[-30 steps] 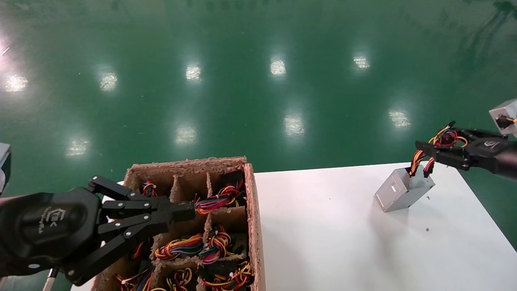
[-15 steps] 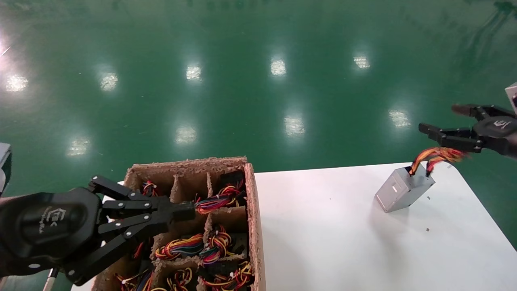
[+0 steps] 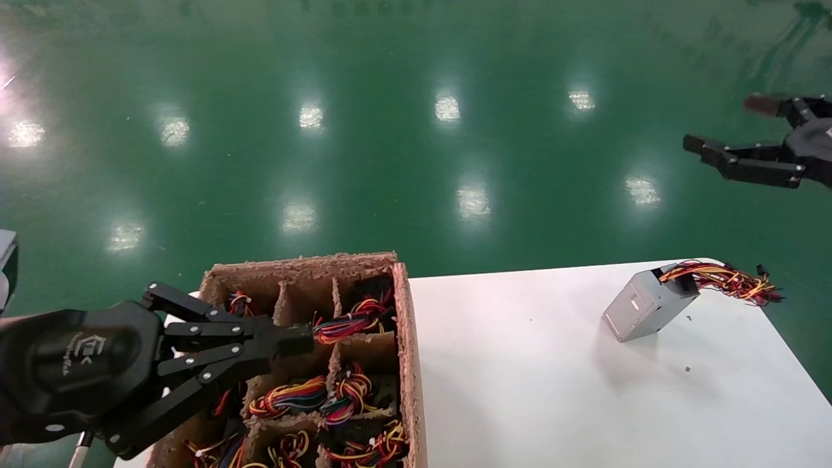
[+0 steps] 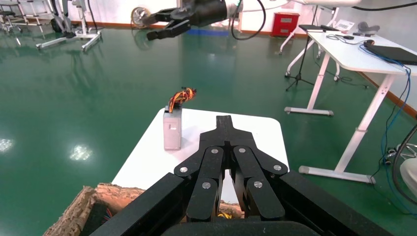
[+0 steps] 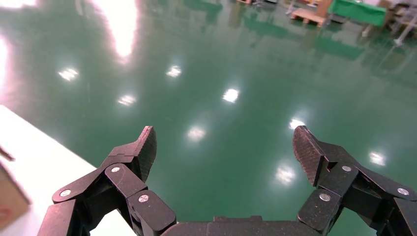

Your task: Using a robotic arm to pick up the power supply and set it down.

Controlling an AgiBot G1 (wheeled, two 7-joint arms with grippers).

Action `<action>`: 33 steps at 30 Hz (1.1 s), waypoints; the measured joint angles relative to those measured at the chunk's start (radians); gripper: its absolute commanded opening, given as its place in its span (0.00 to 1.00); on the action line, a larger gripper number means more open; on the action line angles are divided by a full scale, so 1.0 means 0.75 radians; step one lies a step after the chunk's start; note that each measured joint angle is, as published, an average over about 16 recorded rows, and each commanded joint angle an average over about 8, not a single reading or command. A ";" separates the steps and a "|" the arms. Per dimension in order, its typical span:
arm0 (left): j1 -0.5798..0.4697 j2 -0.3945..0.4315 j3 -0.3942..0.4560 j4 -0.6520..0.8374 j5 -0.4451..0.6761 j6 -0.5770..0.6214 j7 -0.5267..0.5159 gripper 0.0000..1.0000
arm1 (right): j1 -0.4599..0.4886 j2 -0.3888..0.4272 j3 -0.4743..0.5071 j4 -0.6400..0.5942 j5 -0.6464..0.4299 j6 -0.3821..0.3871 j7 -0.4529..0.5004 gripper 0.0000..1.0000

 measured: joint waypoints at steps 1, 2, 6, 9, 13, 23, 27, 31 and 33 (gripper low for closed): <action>0.000 0.000 0.000 0.000 0.000 0.000 0.000 0.00 | -0.008 0.001 0.011 0.018 -0.002 -0.004 0.006 1.00; 0.000 0.000 0.000 0.000 0.000 0.000 0.000 0.00 | -0.018 0.002 0.024 0.037 -0.004 -0.009 0.012 1.00; 0.000 0.000 0.000 0.000 0.000 0.000 0.000 0.00 | -0.068 0.004 0.080 0.118 -0.017 -0.032 0.047 1.00; 0.000 0.000 0.000 0.000 0.000 0.000 0.000 0.00 | -0.111 0.006 0.129 0.190 -0.029 -0.050 0.077 1.00; 0.000 0.000 0.000 0.000 0.000 0.000 0.000 0.00 | -0.170 0.008 0.195 0.285 -0.045 -0.076 0.117 1.00; 0.000 0.000 0.000 0.000 0.000 0.000 0.000 0.79 | -0.317 0.013 0.359 0.523 -0.085 -0.138 0.218 1.00; 0.000 0.000 0.000 0.000 0.000 0.000 0.000 1.00 | -0.375 0.016 0.424 0.618 -0.101 -0.163 0.258 1.00; 0.000 0.000 0.000 0.000 0.000 0.000 0.000 1.00 | -0.433 0.018 0.489 0.712 -0.117 -0.188 0.298 1.00; 0.000 0.000 0.000 0.000 0.000 0.000 0.000 1.00 | -0.462 0.019 0.522 0.759 -0.125 -0.201 0.317 1.00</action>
